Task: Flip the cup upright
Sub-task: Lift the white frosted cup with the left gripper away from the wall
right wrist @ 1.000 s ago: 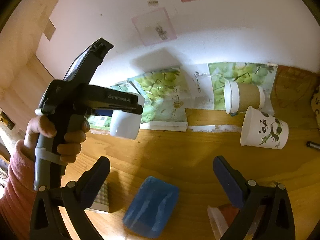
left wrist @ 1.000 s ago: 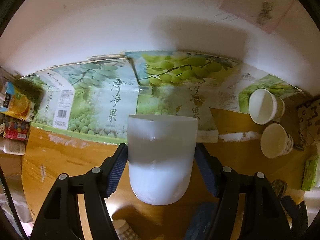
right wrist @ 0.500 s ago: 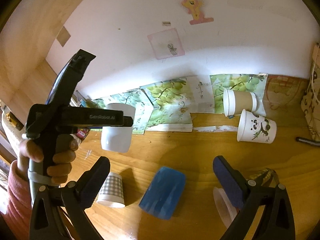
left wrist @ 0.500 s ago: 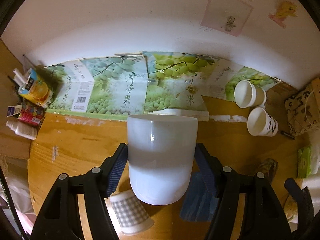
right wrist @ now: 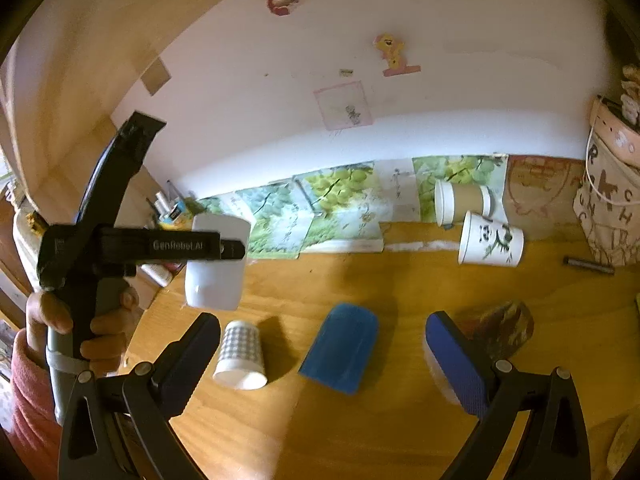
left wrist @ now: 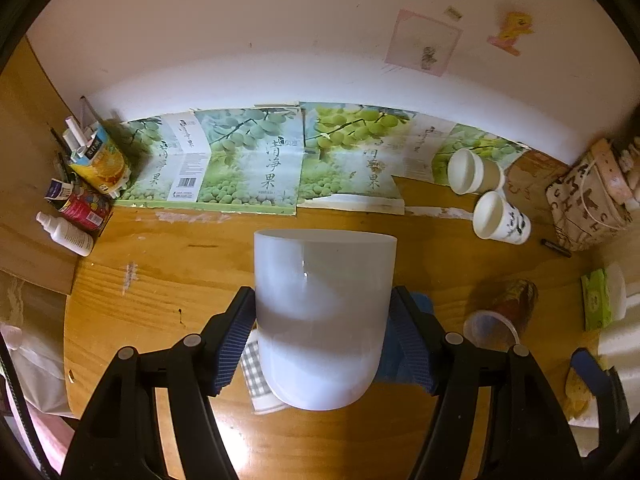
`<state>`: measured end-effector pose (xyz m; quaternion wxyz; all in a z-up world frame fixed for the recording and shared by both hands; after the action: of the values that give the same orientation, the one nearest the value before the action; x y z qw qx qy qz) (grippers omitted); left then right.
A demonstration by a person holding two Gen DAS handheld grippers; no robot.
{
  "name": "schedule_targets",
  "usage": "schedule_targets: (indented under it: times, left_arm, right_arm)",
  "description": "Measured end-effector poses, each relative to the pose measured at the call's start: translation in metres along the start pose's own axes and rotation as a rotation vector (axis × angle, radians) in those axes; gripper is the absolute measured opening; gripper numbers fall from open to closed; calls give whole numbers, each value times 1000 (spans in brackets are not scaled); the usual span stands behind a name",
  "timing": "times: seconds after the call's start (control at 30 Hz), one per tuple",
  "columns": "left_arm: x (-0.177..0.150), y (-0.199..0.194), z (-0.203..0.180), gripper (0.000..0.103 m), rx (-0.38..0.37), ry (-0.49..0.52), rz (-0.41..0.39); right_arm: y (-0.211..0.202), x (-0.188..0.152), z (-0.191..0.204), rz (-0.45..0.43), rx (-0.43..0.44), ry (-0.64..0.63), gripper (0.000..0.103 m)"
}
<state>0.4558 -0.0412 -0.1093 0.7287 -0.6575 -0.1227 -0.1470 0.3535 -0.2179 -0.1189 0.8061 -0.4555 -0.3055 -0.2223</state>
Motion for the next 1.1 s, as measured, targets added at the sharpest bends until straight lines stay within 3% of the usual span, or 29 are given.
schedule_targets:
  times: [0.27,0.6,1.1]
  left_arm:
    - [-41,-27,4,72,-3,52,-37]
    - [-114,-61,19,72,-4,94,-73]
    - [-210,-82,4,72,-67,221,-132]
  right_arm:
    - [-26,-42,26,41,-8,30,103]
    - [-65,-99,58,6,-37,45,103]
    - [-120,-170,74,-29,-162,104,103]
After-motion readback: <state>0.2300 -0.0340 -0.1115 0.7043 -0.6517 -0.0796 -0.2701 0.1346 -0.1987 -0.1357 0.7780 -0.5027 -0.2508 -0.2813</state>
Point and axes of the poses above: each gripper's, at about its wrist camera, not at the fingertips, and y roughly the way its jaws point, z to its left, x to its top, the point moved 3 cm from there along y, roughly the way its jaws point, and after that the axes turned 9 degrees about x, right-handed, at the moved point
